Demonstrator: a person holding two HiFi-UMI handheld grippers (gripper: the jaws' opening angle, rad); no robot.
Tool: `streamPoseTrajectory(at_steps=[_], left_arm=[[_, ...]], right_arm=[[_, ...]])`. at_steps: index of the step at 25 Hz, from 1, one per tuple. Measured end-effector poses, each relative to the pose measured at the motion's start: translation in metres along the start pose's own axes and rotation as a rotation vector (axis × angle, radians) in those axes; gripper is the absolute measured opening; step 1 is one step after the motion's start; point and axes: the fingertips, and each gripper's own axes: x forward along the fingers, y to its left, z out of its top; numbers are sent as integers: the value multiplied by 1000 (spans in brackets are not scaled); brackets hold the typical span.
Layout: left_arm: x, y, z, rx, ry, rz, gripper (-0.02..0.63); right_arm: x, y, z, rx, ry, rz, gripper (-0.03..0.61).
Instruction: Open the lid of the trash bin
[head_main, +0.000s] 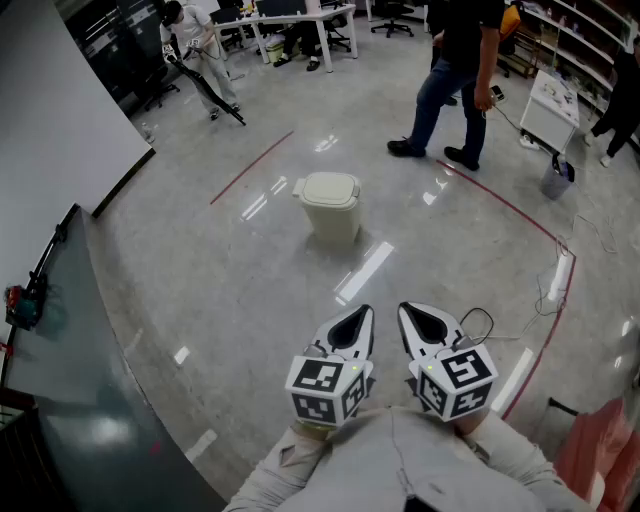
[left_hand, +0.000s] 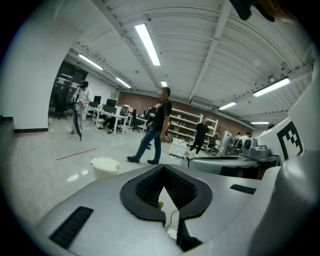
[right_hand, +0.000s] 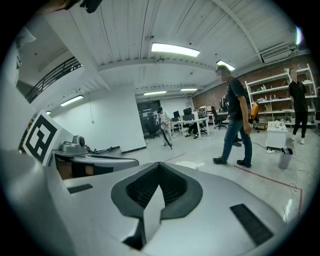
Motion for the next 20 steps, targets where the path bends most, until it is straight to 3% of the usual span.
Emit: streamPoseTrajectory(at_steps=[20], left_arm=[[25, 24, -1, -41, 37, 21, 5]], right_arm=[[29, -11, 0, 29, 24, 34, 5]])
